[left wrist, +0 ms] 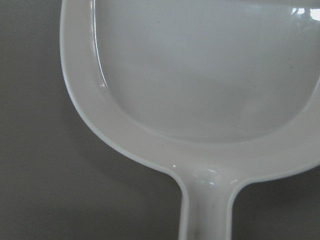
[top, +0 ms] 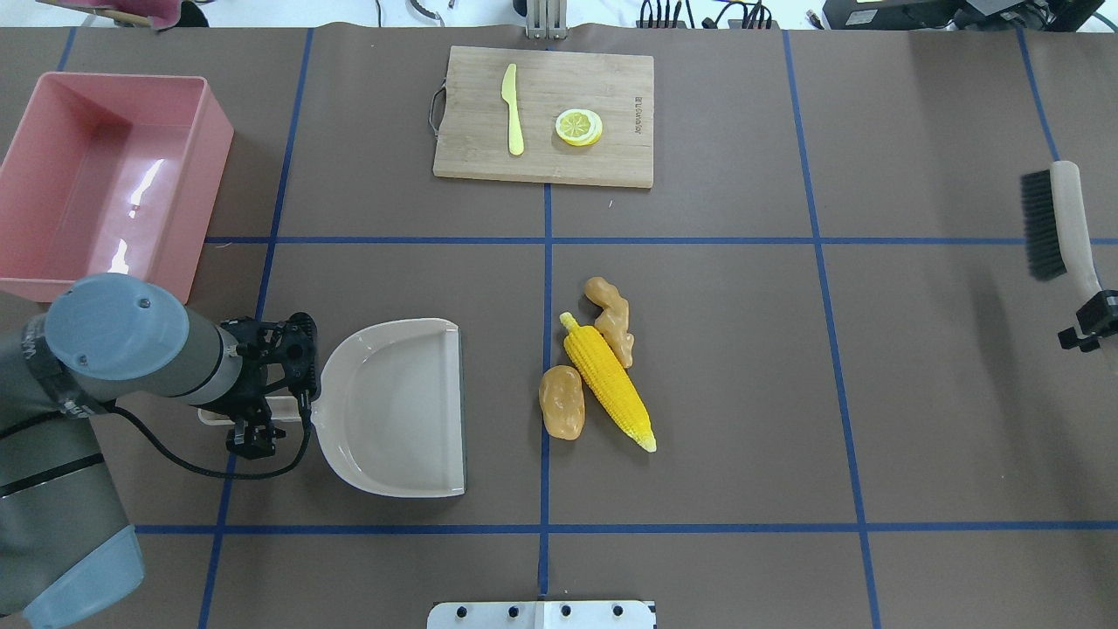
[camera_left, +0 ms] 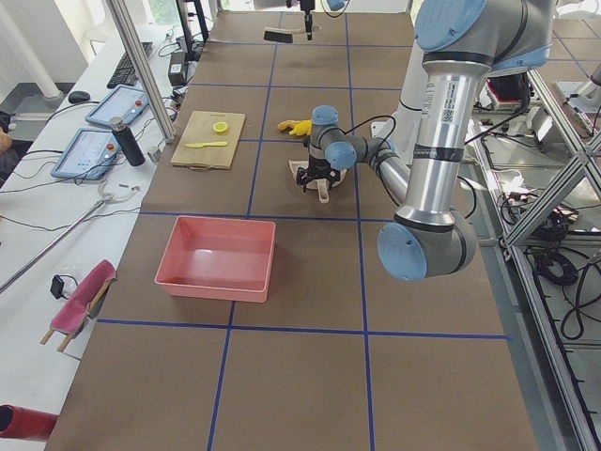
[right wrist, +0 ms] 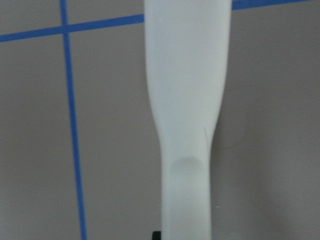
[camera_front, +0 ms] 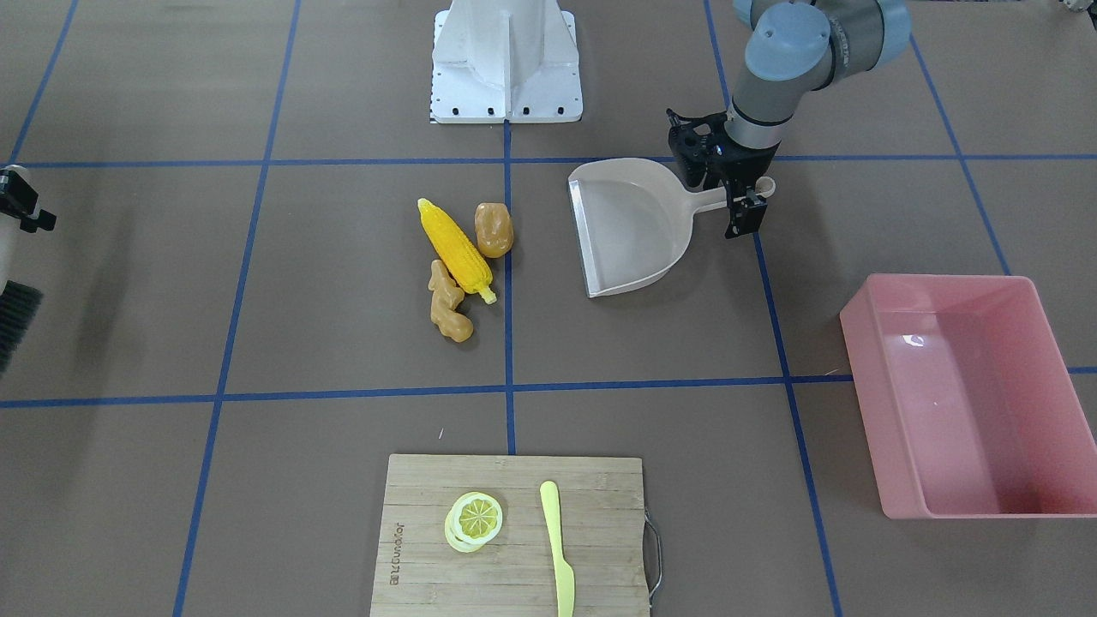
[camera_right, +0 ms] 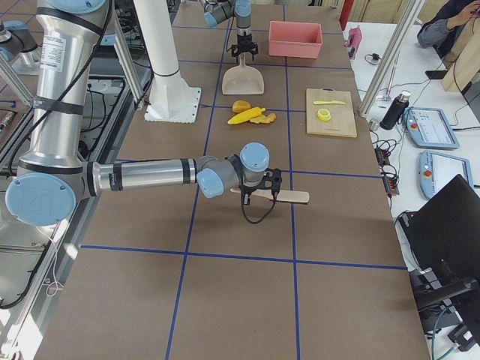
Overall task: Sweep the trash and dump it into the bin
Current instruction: 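Lift the white brush with the right gripper while the left holds the dustpan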
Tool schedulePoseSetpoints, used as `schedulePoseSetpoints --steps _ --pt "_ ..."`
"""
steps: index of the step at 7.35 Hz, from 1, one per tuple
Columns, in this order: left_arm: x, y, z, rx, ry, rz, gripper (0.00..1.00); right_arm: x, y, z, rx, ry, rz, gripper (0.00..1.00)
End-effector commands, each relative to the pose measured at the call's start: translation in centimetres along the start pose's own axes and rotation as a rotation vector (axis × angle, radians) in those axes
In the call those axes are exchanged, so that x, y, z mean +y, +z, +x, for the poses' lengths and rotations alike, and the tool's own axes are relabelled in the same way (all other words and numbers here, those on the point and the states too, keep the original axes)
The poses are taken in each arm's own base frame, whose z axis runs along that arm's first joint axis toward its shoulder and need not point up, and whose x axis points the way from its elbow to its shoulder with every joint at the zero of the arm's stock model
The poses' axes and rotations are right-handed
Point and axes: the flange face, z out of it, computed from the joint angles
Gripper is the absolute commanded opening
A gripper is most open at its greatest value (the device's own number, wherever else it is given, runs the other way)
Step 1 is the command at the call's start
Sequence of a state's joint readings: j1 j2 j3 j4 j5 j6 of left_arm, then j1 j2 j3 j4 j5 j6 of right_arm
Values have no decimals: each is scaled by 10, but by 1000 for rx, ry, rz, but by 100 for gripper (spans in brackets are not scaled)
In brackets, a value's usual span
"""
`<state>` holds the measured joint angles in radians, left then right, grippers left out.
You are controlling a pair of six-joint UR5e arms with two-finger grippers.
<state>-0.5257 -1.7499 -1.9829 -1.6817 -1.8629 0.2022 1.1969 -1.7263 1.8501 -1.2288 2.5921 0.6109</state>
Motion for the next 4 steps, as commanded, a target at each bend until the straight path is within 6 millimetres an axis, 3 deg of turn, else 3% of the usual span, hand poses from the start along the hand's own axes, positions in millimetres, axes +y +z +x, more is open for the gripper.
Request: schedulePoseSetpoints --steps 1,3,4 --pt "1 8 -1 6 -5 -13 97 -5 -16 -73 -127 -20 -50 0" --pt "5 12 -1 11 -7 -24 96 -5 2 -141 -158 -23 -101 0" --pt "6 8 0 13 -4 -18 89 -1 25 -184 -158 7 -152 0"
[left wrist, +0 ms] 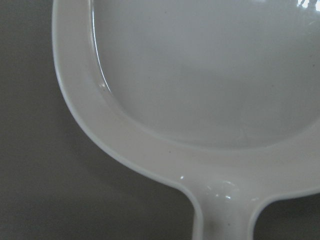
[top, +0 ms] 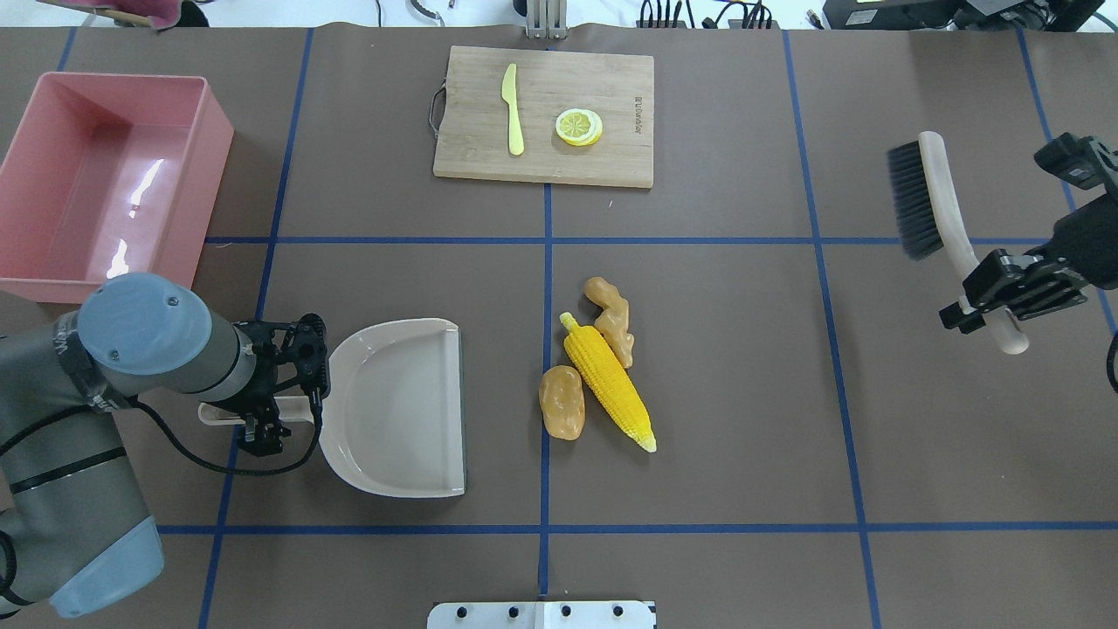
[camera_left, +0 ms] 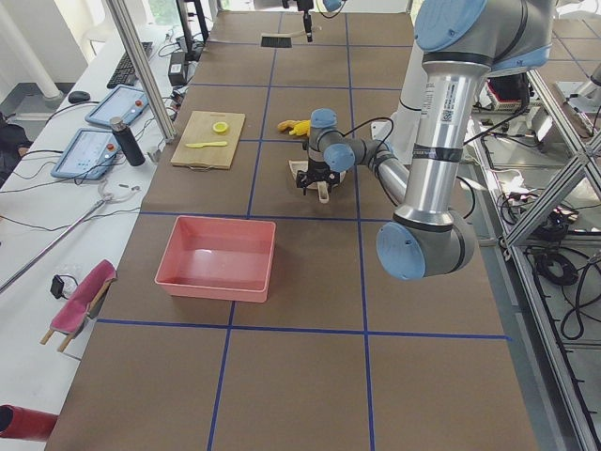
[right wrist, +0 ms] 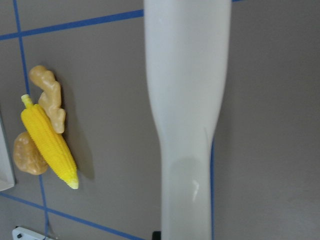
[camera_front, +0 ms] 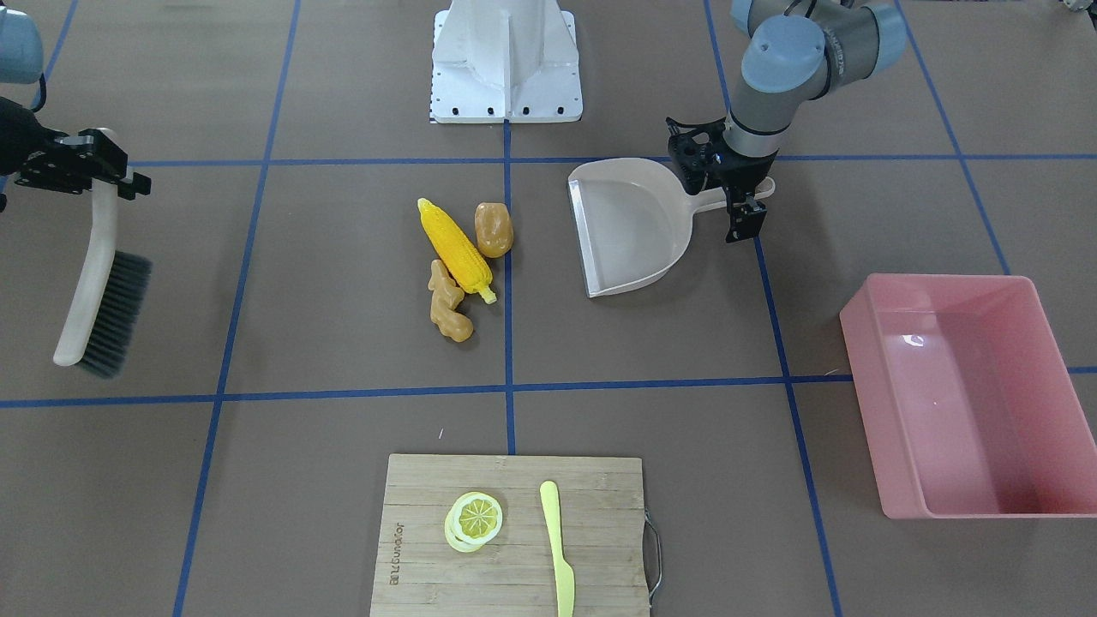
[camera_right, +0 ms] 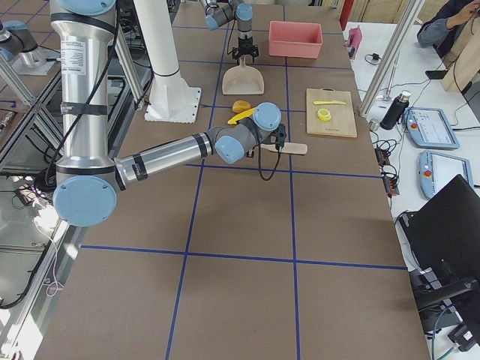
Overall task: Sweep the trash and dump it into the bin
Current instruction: 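Lift the white brush with the right gripper while the left holds the dustpan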
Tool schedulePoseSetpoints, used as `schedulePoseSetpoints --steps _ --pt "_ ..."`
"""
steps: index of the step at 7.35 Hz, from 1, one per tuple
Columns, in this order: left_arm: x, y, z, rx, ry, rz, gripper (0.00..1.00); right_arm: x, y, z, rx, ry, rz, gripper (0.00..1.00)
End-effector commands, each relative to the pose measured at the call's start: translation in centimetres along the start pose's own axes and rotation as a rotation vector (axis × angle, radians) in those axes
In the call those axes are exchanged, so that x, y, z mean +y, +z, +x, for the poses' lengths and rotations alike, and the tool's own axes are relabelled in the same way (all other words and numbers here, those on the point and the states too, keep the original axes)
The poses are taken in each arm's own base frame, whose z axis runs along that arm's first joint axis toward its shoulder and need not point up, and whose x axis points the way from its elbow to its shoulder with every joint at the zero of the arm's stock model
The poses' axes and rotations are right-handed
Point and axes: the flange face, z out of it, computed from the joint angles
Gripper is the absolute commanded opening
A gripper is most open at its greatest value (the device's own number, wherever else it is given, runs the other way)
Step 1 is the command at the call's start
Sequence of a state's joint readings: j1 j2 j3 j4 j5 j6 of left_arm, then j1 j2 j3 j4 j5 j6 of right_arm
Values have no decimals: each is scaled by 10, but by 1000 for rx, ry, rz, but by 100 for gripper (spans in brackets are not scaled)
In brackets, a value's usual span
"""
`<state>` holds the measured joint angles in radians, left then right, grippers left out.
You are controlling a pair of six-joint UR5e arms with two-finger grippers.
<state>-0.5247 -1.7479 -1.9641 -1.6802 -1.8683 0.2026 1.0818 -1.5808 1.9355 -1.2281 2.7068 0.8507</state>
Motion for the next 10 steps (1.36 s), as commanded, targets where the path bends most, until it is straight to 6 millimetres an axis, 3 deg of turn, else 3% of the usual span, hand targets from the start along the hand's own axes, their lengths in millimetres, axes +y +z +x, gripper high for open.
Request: schedulePoseSetpoints --steps 1,2,3,4,5,6,7,8,10 --pt "0 -3 5 35 2 13 85 2 58 -91 -10 56 -80 0" --pt "0 -3 6 45 3 14 62 11 87 -123 0 64 -103 0" --pt "-1 -6 8 52 4 20 21 25 119 -141 14 12 -100 0" --pt "5 -3 10 81 -2 15 0 44 152 -149 20 -68 -53 0" --pt "9 -7 12 82 1 15 0 58 174 -151 -5 -157 -25 0" --pt "6 -26 15 74 5 31 0 70 181 -140 -37 -223 -33 0" --pt "4 -41 14 72 -4 10 0 83 182 -86 -34 -317 -37 0" --pt "-8 -45 14 78 -10 -13 0 84 188 -56 -45 -335 -40 0" --pt "-59 -49 5 77 -21 -51 0 81 198 -59 -49 -311 -51 0"
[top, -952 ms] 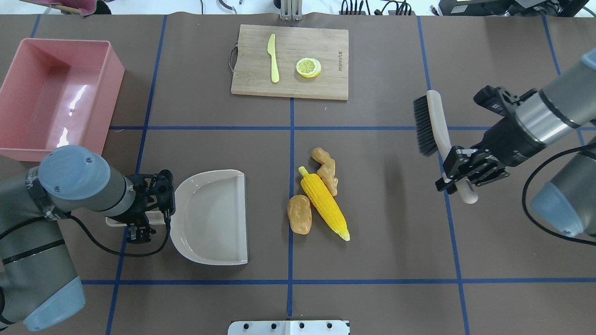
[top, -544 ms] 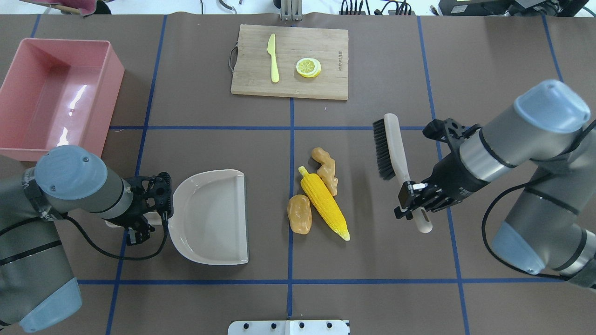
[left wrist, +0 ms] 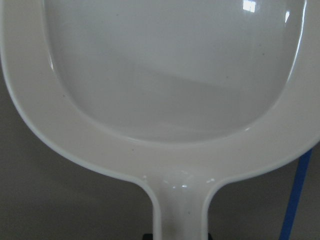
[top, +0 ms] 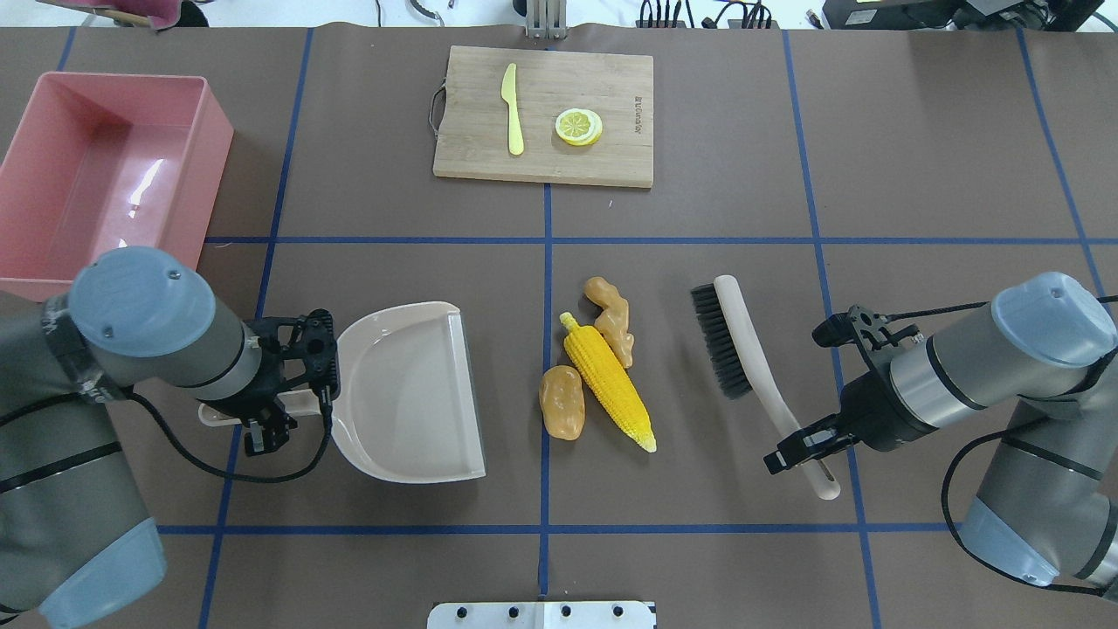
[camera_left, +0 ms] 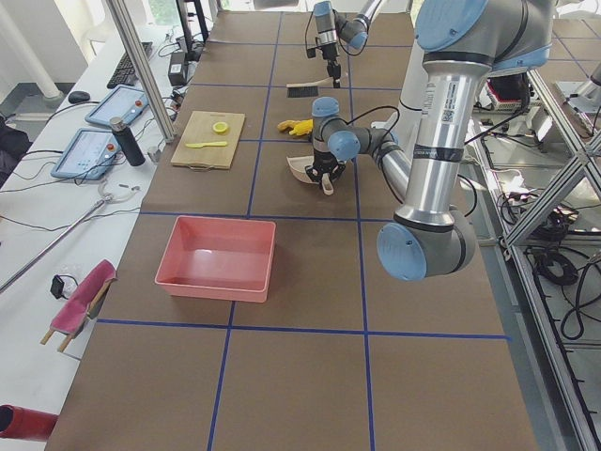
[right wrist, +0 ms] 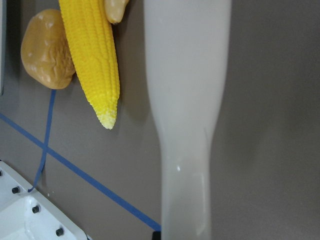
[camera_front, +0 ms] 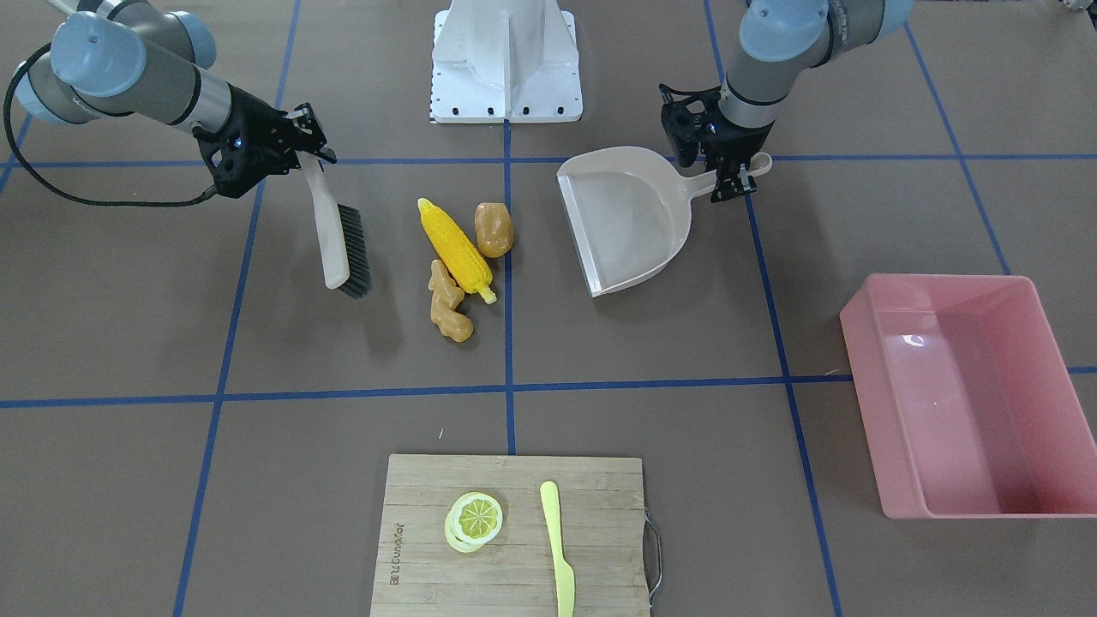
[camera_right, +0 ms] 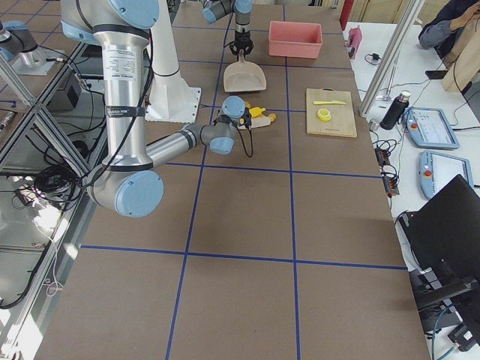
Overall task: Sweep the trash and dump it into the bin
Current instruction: 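Slide the dustpan toward the food while the right gripper lowers the brush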
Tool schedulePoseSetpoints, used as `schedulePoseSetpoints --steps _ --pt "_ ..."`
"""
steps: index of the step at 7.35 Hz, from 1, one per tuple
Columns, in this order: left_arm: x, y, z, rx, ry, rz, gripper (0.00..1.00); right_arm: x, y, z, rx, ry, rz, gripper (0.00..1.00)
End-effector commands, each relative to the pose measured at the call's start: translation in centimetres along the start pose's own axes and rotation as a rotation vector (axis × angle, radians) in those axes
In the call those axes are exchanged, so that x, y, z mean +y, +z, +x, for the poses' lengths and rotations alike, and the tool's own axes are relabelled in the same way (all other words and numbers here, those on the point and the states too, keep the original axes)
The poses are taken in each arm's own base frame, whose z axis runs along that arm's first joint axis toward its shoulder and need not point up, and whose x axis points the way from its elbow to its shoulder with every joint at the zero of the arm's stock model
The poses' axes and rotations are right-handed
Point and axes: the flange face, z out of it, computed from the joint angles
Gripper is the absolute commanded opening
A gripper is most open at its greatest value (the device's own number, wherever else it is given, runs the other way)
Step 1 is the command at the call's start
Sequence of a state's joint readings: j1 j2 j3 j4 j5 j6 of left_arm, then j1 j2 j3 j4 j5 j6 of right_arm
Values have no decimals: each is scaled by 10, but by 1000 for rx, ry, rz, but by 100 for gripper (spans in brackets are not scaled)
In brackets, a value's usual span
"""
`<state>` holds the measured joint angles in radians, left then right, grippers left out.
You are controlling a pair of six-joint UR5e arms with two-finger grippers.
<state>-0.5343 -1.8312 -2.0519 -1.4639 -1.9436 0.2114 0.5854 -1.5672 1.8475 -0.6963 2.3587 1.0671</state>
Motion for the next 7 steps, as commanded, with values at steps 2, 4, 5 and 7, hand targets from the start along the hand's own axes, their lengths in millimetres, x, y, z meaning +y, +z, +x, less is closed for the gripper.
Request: schedulePoseSetpoints --steps 2,4,5,7 --pt "-66 12 -17 6 -12 -39 0 -4 14 -14 -19 62 8 0" --pt "-89 19 -17 13 -5 -36 0 -19 14 -42 -60 115 25 0" --pt "-93 21 -10 21 5 -34 0 -26 15 -56 -79 128 31 0" --pt "-96 19 -7 22 9 -28 0 -25 25 -64 -87 120 16 0"
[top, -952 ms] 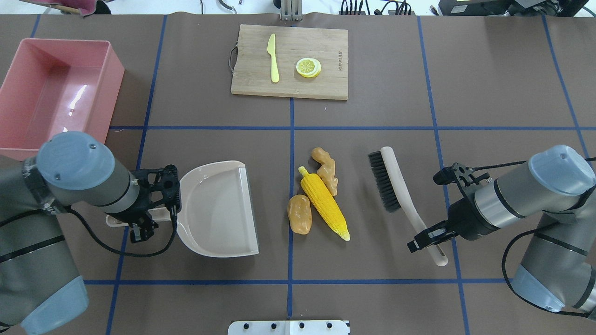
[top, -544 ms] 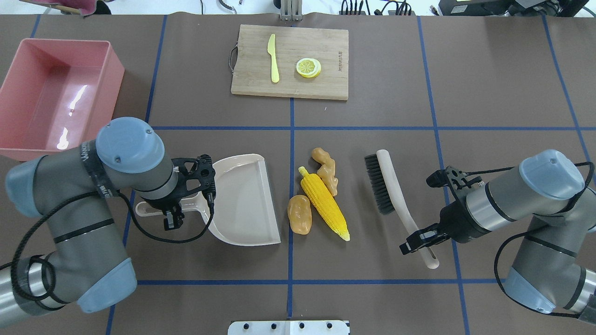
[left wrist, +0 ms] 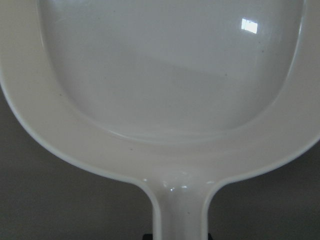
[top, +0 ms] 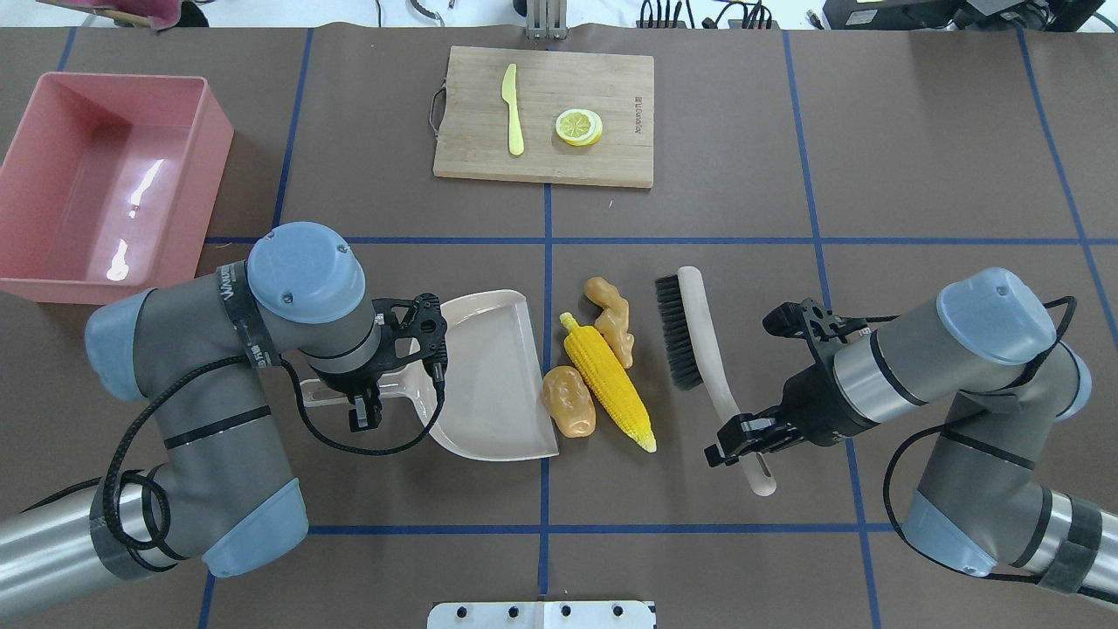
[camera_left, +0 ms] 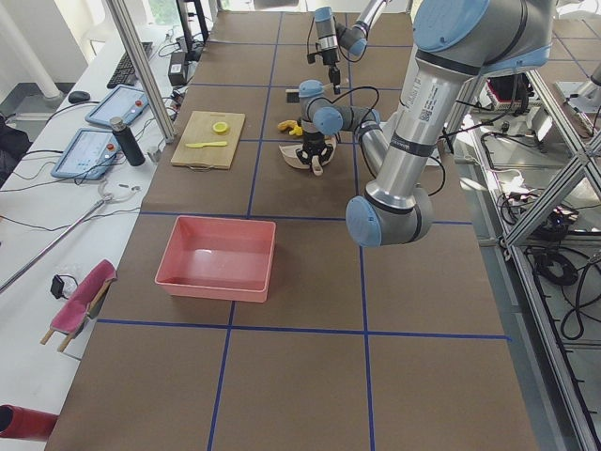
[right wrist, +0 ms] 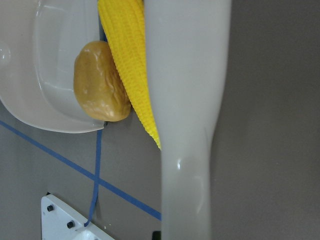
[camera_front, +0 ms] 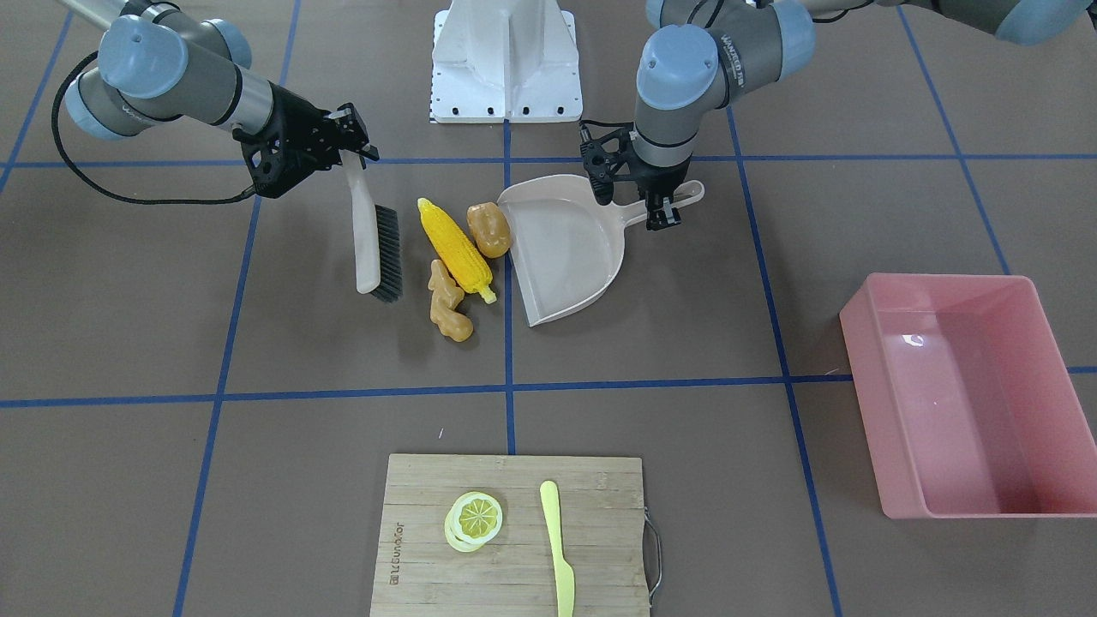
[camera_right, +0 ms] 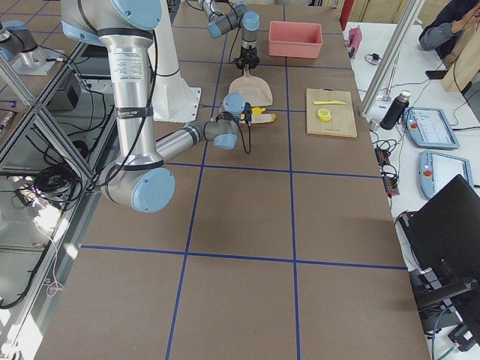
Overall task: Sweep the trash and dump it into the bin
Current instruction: 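Slide the dustpan toward the food while the right gripper lowers the brush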
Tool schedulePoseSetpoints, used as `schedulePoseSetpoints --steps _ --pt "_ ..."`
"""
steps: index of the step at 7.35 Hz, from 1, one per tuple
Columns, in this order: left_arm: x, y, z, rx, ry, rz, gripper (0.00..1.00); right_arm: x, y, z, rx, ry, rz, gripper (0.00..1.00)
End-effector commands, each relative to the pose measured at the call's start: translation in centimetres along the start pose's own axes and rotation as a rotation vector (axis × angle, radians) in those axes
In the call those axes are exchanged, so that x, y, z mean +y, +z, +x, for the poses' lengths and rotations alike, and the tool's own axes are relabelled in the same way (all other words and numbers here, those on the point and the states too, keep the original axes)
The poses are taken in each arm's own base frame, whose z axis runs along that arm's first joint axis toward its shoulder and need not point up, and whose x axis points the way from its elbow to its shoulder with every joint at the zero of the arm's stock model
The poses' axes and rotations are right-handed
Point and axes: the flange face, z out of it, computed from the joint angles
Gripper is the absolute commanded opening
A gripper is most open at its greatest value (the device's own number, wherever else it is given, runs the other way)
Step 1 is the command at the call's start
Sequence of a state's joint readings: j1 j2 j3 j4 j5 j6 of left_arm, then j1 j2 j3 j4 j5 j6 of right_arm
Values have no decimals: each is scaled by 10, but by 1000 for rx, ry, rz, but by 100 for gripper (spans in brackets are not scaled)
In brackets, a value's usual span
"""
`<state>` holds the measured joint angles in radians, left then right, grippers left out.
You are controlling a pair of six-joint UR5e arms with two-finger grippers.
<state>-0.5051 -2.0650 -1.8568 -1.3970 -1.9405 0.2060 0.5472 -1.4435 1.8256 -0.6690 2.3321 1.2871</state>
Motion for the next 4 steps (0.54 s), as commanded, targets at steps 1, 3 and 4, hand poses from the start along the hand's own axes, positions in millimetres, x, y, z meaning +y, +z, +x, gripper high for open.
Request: schedulePoseSetpoints --steps 1,3,4 --pt "-5 1 7 7 10 3 0 5 15 -1 2 7 -30 0" --pt "-7 5 11 12 17 1 0 10 34 11 22 23 -72 0" --pt "-7 5 11 12 17 3 0 11 37 14 25 28 -82 0"
